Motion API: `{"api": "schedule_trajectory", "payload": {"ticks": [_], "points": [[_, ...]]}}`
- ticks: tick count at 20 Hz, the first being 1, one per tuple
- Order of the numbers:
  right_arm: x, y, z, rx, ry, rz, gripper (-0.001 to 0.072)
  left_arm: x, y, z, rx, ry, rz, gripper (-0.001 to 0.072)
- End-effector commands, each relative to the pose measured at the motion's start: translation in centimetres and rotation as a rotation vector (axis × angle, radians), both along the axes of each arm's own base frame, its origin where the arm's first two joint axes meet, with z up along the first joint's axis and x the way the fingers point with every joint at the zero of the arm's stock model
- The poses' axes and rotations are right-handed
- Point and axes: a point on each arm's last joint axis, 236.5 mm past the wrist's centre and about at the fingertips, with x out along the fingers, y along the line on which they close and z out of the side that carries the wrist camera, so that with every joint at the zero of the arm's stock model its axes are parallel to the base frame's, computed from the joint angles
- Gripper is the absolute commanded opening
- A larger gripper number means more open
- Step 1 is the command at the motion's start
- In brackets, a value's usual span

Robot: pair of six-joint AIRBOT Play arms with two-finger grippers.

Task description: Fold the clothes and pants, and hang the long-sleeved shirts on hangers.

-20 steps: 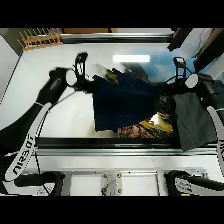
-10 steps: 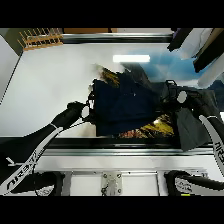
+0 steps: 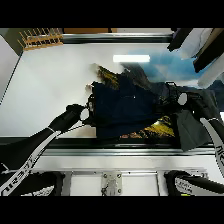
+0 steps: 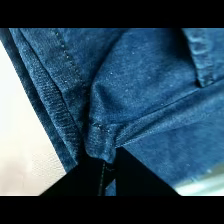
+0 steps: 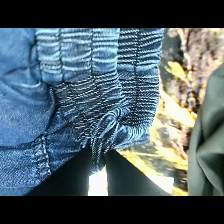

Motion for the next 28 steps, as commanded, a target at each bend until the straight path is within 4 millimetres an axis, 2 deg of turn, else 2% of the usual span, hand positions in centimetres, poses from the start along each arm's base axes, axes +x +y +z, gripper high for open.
{"api": "schedule_trajectory", "payload": {"ticks": [1,2,5,6,7,8,10,12,14,18,19,20,21,23,24,26,28], "points": [[-1.1,0.1,1.9,0.003,-0.002,0.012,0.0475,-1.5,-0.5,2.5,-0.046,0.017,-0.013,0.0574],[-1.5,0.2,2.6,0.000,-0.003,0.028,0.0719,-1.9,-0.7,3.3,-0.065,0.018,-0.031,0.0720],[-1.8,0.1,6.3,-0.002,-0.090,0.031,0.0715,-1.4,0.4,6.2,-0.098,-0.034,-0.006,0.0720],[-1.8,0.0,7.8,-0.003,-0.132,0.026,0.0715,-0.8,1.2,6.7,-0.109,-0.051,0.032,0.0720],[-1.9,0.0,9.1,-0.003,-0.168,0.024,0.0715,-0.3,2.1,6.3,-0.115,-0.051,0.083,0.0720],[-1.9,0.0,10.3,-0.002,-0.204,0.023,0.0715,-0.1,3.2,5.1,-0.114,-0.037,0.134,0.0720],[-2.0,0.3,11.8,0.011,-0.249,0.021,0.0715,-0.5,4.0,1.7,-0.150,0.051,0.238,0.0720],[-2.1,0.4,12.4,0.014,-0.267,0.020,0.0715,-0.6,3.2,-0.9,-0.233,0.137,0.312,0.0720],[-2.1,0.7,12.5,0.032,-0.268,0.018,0.0715,-0.3,1.9,-2.3,-0.298,0.195,0.326,0.0720],[-2.1,1.6,12.7,0.073,-0.270,0.012,0.0715,0.7,0.2,-3.6,-0.303,0.258,0.287,0.0720],[-2.1,1.6,12.7,0.074,-0.270,0.012,0.0715,1.0,0.2,-3.7,-0.296,0.259,0.276,0.0574],[-2.1,1.6,12.7,0.073,-0.270,0.012,0.0714,1.4,0.5,-3.8,-0.277,0.251,0.259,0.0301],[-2.1,1.6,12.7,0.073,-0.270,0.012,0.0714,1.8,1.1,-3.7,-0.258,0.234,0.247,0.0130],[-2.1,1.6,12.7,0.074,-0.270,0.012,0.0715,3.1,3.4,-2.9,-0.215,0.185,0.240,0.0102],[-2.1,1.6,12.7,0.076,-0.270,0.011,0.0715,3.9,5.2,-1.9,-0.196,0.151,0.249,0.0014],[-2.1,1.9,12.8,0.092,-0.270,0.009,0.0714,5.3,9.2,0.1,-0.165,0.081,0.293,0.0014],[-2.0,2.6,12.9,0.127,-0.271,0.004,0.0715,5.9,12.7,1.7,-0.125,0.031,0.326,0.0014]]}}
